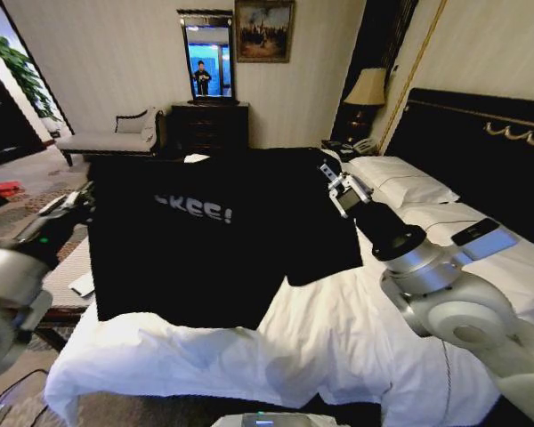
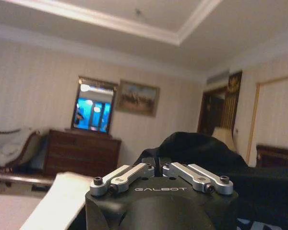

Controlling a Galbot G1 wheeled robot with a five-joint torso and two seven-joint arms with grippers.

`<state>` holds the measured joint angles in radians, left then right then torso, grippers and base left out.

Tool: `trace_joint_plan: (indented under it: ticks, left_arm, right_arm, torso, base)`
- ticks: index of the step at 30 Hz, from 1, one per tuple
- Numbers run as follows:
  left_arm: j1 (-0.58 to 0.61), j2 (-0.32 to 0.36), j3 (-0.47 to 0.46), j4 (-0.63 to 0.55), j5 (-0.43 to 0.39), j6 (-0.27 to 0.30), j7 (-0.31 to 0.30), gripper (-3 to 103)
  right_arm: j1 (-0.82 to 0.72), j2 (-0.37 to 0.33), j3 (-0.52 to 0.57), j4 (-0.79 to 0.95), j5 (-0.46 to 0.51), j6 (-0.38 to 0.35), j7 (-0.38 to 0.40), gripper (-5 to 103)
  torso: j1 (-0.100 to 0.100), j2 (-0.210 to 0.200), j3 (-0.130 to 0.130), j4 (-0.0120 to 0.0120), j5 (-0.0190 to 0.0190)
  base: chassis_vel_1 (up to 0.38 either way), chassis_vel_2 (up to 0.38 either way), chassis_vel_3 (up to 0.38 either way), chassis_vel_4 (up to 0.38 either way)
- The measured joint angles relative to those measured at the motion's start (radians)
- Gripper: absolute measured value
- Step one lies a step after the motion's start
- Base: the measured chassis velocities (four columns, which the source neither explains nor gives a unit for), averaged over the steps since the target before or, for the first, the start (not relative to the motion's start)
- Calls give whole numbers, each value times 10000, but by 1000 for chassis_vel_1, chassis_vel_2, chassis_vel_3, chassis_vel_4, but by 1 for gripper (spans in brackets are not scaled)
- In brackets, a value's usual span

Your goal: Fold the clothes on the bed.

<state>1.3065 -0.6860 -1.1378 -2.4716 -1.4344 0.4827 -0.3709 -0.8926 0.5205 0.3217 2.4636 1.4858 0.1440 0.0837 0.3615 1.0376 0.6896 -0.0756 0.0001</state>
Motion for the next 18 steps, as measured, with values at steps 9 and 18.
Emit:
trace_joint_plan:
  ticks: [9,18]
  left_arm:
    - [-921,229,1164,926,-681,225,60,3]
    - [112,-1668,2984,1584,1207,822,148,3]
  right_arm:
    - [946,683,-1343,-1130,-285,-24,9,2]
    - [450,1599,-2359,-1677,-1270,-199,-78,2]
  torso:
    - [4,-2,2,2,-1]
    - [2,-1,1,0,-2]
  base:
    - [0,0,0,0]
    - [0,0,0,0]
